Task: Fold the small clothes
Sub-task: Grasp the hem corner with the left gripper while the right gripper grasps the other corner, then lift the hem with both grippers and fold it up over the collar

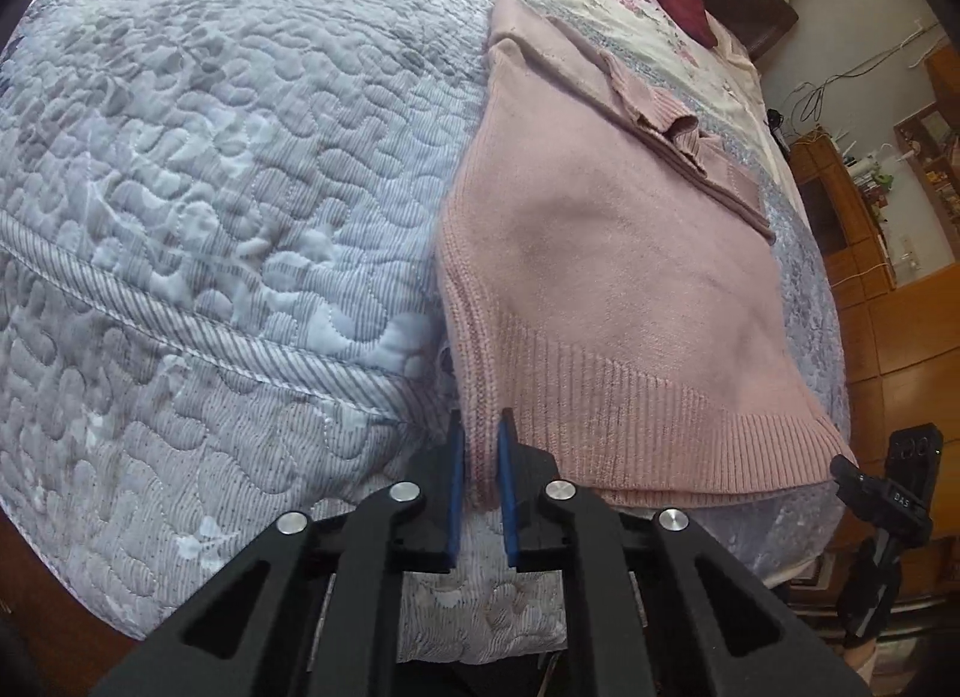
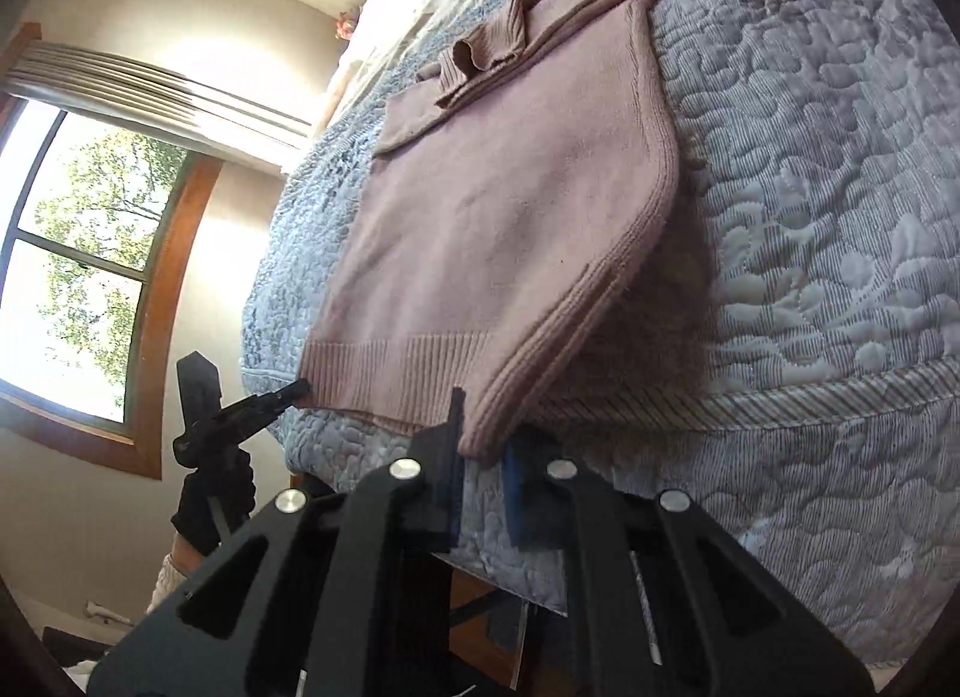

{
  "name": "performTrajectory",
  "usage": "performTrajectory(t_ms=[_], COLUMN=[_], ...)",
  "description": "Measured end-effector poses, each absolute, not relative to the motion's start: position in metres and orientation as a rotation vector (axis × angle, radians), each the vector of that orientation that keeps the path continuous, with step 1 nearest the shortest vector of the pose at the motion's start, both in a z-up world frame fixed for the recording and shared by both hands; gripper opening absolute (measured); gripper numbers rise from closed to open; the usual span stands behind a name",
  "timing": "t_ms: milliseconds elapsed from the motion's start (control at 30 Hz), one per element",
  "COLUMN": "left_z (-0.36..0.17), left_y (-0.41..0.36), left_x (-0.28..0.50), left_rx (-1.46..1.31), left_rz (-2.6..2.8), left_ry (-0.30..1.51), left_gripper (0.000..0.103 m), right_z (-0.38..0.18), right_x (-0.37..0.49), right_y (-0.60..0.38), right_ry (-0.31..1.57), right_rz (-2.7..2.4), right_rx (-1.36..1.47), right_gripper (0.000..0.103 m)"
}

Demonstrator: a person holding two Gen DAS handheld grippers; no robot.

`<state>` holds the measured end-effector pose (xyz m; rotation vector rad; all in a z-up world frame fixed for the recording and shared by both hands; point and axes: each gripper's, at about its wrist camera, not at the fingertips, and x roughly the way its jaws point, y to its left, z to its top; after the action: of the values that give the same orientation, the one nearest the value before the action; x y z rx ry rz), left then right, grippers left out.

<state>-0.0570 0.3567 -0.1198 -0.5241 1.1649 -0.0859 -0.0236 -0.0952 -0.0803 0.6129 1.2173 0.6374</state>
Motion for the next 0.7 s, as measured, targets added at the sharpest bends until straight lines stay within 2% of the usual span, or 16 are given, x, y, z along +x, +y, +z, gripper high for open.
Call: performTrajectory(t_ms=[200,367,700], left_z=[-0.081,-0.070,-0.104], left_y=[0.367,0.382,0.401], left_x=[-0.026,0.013,0.095], left_rx=[-0.637,-0.643,-0.660], left_rz=[-0.165,-0.161,-0.056], left_ry=[1.036,0.984,1.003], left_gripper=[0.010,0.010,0.010], right_z=[-0.052,-0.056,-0.105], right_x=[0.003,0.047,0.141], right_y=[-0.114,-0.121,-0.136], right_ry=[1.146,1.171,1.287], right_rz=[0.626,0.557,0.408], right_rx=[0.713,0.743,0.809], right_gripper=[0.009,0.009,0.009])
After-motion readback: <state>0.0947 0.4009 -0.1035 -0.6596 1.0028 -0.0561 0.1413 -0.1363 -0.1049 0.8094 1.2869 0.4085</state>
